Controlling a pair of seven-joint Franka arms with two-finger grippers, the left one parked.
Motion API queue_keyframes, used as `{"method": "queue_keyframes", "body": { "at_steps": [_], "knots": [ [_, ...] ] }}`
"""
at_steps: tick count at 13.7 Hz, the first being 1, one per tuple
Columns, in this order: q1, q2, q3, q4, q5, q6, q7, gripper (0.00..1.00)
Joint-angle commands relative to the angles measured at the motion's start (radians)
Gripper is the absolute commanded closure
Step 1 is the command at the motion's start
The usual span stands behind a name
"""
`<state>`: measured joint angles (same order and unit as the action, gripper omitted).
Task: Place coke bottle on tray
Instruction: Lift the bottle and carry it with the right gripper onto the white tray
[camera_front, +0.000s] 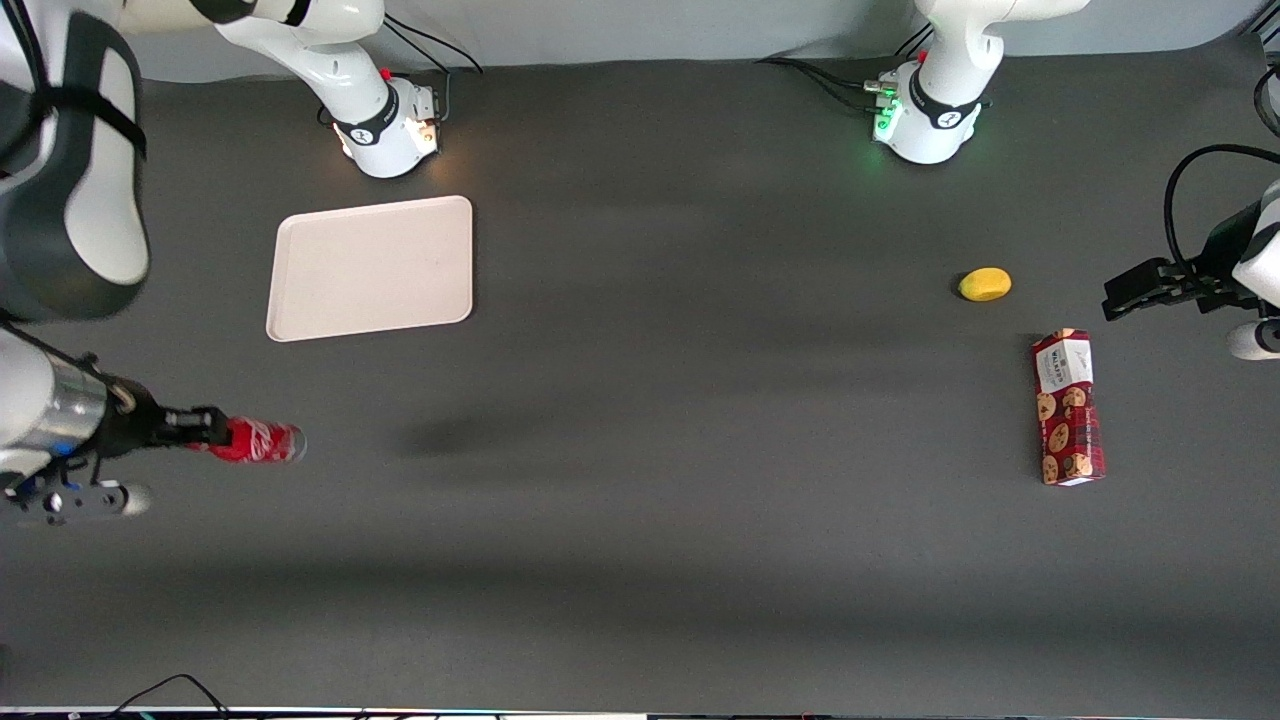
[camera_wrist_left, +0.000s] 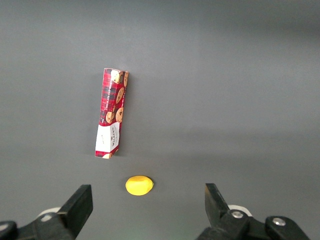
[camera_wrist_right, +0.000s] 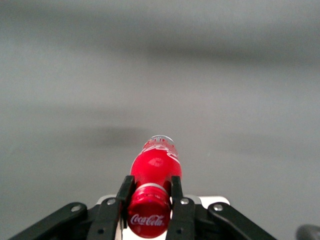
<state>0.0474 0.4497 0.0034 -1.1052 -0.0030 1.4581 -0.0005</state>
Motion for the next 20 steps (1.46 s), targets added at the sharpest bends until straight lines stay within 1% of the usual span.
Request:
{"method": "queue_keyframes", "body": {
  "at_steps": [1, 4, 7, 9, 10, 11, 12, 13, 15, 17, 18, 20],
  "knots": [
    [-0.008, -0.233, 0.004, -0.310, 0.000, 0.051, -0.024, 1.00],
    [-0.017, -0.489, 0.003, -0.690, -0.009, 0.224, -0.053, 1.00],
    [-0.046, -0.679, -0.011, -0.988, -0.014, 0.373, -0.137, 1.00],
    [-0.084, -0.782, -0.020, -1.166, -0.029, 0.467, -0.197, 1.00],
    [-0.084, -0.814, -0.042, -1.226, -0.037, 0.484, -0.220, 1.00],
    [-0.086, -0.844, -0.065, -1.277, -0.063, 0.498, -0.242, 1.00],
    [-0.084, -0.874, -0.077, -1.327, -0.106, 0.524, -0.262, 1.00],
    [-0.086, -0.911, -0.091, -1.393, -0.133, 0.562, -0.265, 1.00],
    [-0.086, -0.965, -0.123, -1.513, -0.158, 0.637, -0.268, 1.00],
    [-0.093, -0.976, -0.148, -1.585, -0.164, 0.689, -0.271, 1.00],
    [-0.104, -0.976, -0.160, -1.611, -0.193, 0.724, -0.300, 1.00],
    [-0.115, -0.968, -0.230, -1.648, -0.206, 0.780, -0.369, 1.00]
  ]
}}
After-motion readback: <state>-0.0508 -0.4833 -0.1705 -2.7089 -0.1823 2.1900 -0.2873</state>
